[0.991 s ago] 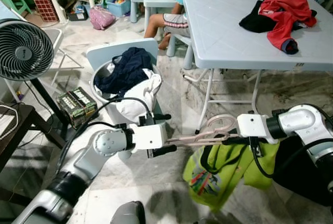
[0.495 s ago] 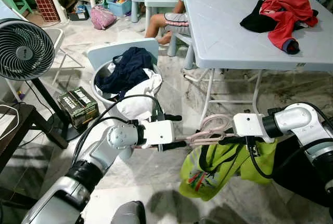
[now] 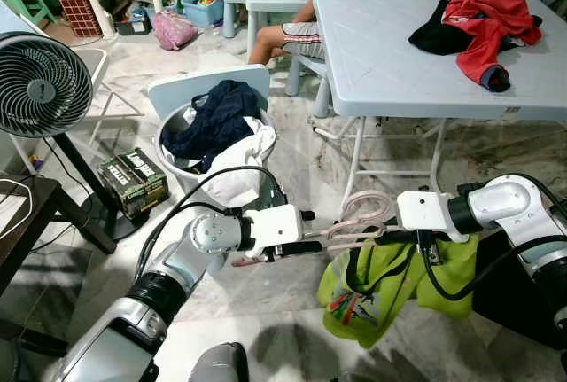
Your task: Hang hanger
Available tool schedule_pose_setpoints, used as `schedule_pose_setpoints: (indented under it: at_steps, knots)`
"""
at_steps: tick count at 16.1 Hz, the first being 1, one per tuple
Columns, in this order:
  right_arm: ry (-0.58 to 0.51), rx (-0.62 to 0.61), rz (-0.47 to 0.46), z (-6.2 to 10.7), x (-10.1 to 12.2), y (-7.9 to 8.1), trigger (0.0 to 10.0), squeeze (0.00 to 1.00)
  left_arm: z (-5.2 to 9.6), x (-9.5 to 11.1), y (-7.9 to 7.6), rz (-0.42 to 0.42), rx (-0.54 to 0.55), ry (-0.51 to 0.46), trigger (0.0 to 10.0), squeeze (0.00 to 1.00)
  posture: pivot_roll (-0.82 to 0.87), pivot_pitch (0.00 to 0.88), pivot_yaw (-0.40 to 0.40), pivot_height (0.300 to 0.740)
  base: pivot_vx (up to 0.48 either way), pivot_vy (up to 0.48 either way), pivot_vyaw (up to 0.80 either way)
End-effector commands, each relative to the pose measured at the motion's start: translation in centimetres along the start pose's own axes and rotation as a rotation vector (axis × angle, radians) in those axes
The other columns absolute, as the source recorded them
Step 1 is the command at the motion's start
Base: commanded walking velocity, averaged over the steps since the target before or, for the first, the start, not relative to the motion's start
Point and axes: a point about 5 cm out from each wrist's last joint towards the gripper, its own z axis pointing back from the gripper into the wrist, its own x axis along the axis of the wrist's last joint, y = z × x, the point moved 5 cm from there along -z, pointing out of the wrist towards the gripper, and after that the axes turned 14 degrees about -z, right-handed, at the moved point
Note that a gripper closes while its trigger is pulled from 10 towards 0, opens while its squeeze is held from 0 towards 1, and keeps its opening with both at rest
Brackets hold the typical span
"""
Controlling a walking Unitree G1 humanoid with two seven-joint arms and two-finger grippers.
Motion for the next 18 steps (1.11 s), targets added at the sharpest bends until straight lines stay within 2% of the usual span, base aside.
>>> schedule_pose_setpoints:
  at_steps: [1,7,11,12,13,16,17,18]
  knots:
    - [-0.024,0.009,0.052,-0.2,1.2,0.0,10.0,0.0,-0.4,1.2,1.5,0.007,0.043,-0.054,0.0,0.0,-0.08,0.064,0.024,0.74,0.0,0.0,0.0]
    - [-0.023,0.0,0.077,-0.3,1.5,-0.3,10.0,0.0,-0.3,0.7,2.4,0.034,0.064,-0.036,0.0,0.0,-0.07,0.056,0.021,0.74,0.0,0.0,0.0]
    - [-0.032,0.004,0.08,-0.5,1.8,-0.4,10.0,0.0,-0.3,0.7,2.4,0.051,0.087,-0.042,0.0,0.0,-0.07,0.058,0.012,0.74,0.0,0.0,0.0]
    - [-0.048,0.01,0.083,-0.9,2.2,-0.5,10.0,0.0,-0.3,0.6,2.1,0.122,0.098,-0.062,0.0,0.0,-0.07,0.045,0.014,0.74,0.0,0.0,0.0]
    - [-0.052,0.007,0.082,-1.0,2.3,-0.6,10.0,0.0,-0.3,0.5,2.0,0.132,0.093,-0.061,0.0,0.0,-0.07,0.045,0.014,0.74,0.0,0.0,0.0]
    - [-0.075,0.034,0.068,-1.4,2.7,-0.3,10.0,0.0,-0.4,0.5,2.5,0.119,0.112,-0.052,0.0,0.0,-0.06,0.037,0.003,0.74,0.0,0.0,0.0]
    - [-0.08,0.063,0.053,-1.4,2.8,-0.1,10.0,1.0,-0.3,0.4,3.0,0.119,0.134,-0.046,0.0,0.0,-0.06,0.034,0.001,0.74,0.0,0.0,0.0]
    - [-0.082,0.066,0.048,-1.3,2.8,-0.1,10.0,1.0,-0.3,0.3,3.1,0.123,0.14,-0.044,0.0,0.0,-0.06,0.034,0.001,0.74,0.0,0.0,0.0]
